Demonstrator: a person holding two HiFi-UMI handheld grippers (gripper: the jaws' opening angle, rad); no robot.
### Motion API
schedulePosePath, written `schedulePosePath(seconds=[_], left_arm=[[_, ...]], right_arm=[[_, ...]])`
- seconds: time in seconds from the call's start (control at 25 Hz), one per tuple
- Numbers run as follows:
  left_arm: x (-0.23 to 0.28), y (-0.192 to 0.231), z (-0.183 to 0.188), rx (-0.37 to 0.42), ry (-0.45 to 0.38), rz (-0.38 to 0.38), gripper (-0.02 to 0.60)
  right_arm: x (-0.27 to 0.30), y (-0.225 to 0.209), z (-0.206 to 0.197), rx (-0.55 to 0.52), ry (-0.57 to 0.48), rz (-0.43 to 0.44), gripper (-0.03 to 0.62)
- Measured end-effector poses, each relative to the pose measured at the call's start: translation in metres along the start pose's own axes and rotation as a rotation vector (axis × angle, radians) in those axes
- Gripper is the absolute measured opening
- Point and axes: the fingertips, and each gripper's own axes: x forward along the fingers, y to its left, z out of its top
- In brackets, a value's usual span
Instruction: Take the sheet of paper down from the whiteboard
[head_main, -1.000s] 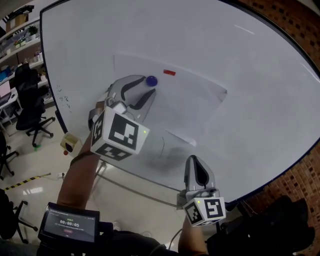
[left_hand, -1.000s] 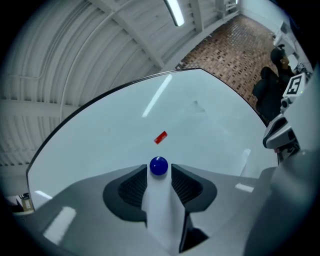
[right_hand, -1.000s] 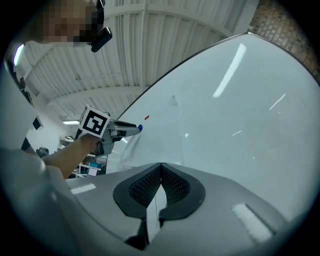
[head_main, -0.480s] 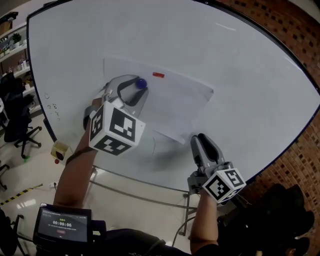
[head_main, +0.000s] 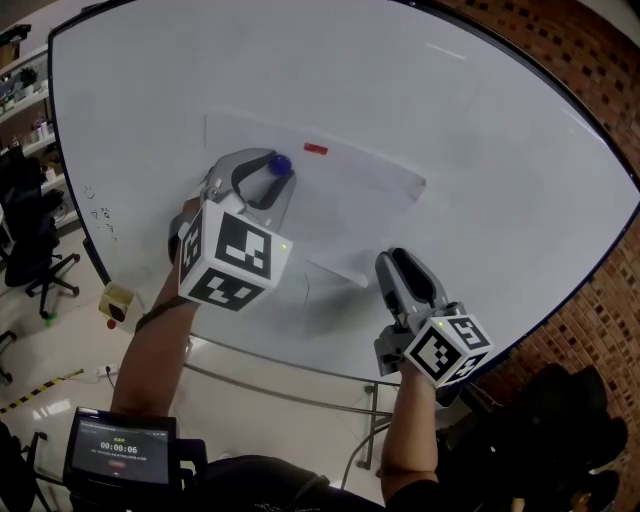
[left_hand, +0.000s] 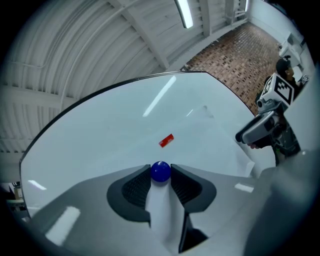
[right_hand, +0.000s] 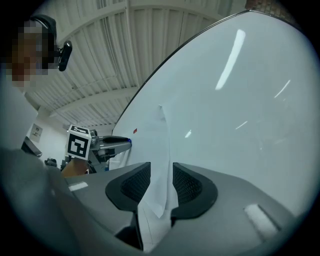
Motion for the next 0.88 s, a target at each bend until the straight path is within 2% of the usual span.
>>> schedulePosePath(seconds=[0.2, 0.48, 0.68, 0.88], left_arm=[[-0.001, 0.0, 0.0, -0.034, -0.007, 0.015, 0.126], [-0.002, 0.0, 0.001, -0.05, -0.013, 0.013, 0.126], [-0.002, 0.0, 0.002, -0.058, -0.018, 0.01, 0.126], [-0.002, -0.002, 0.001, -0.062, -0.016, 0.005, 0.124]], right_arm=[[0.005, -0.004, -0.011, 0.044, 0.048, 0.007, 0.16], [0.009, 0.001, -0.014, 0.102, 0.064, 0.043, 0.16], [0.01, 0.004, -0.011, 0.161, 0.076, 0.1, 0.15], [0.016, 0.011, -0.007, 0.16, 0.085, 0.132, 0.15]])
